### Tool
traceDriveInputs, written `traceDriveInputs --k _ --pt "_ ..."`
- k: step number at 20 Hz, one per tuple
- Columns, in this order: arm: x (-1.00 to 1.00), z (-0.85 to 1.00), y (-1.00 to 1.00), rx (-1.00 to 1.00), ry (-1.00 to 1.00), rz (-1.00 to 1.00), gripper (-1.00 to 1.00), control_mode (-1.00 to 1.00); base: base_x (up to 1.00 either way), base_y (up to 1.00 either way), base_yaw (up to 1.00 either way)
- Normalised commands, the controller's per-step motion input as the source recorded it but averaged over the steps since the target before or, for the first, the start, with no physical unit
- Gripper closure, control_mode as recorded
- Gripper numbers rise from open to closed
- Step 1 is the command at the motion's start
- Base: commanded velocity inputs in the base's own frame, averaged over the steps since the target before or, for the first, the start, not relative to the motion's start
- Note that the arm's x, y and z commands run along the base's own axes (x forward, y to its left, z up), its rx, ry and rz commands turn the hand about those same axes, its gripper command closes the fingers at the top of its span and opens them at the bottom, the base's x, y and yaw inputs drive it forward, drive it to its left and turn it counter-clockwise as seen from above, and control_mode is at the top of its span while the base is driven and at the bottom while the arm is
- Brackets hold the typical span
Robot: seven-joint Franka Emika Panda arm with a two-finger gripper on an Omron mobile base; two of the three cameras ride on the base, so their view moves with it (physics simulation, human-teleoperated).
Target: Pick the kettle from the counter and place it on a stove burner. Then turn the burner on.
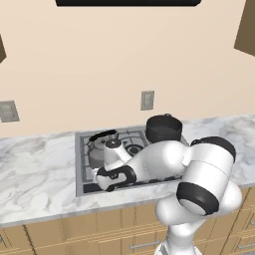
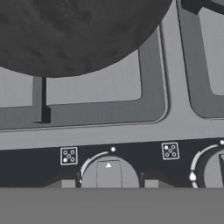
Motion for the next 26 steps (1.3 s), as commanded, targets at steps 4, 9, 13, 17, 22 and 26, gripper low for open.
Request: traceDriveInputs --k 4,9,13,17,22,26 --pt "-0.19 -0.1 0.0 0.0 -0.01 0.26 1.0 -1.0 0.0 0.0 0.0" --pt "-0.14 -0.32 0.0 -0.03 -0.01 0.39 1.0 -1.0 0.0 0.0 0.0" --pt "-0.12 -0.51 0.0 -0.06 0.0 0.47 1.0 -1.0 0.0 0.0 0.0" --pt "-0.28 -0.58 0.0 -0.07 0.0 0.5 1.0 -1.0 0.0 0.0 0.0" --pt "-0.51 -0.51 0.0 -0.07 -0.02 0.49 1.0 -1.0 0.0 0.0 0.0" --pt "-0.33 -0.16 0.03 -0.03 0.02 0.19 1.0 -1.0 0.0 0.0 0.0"
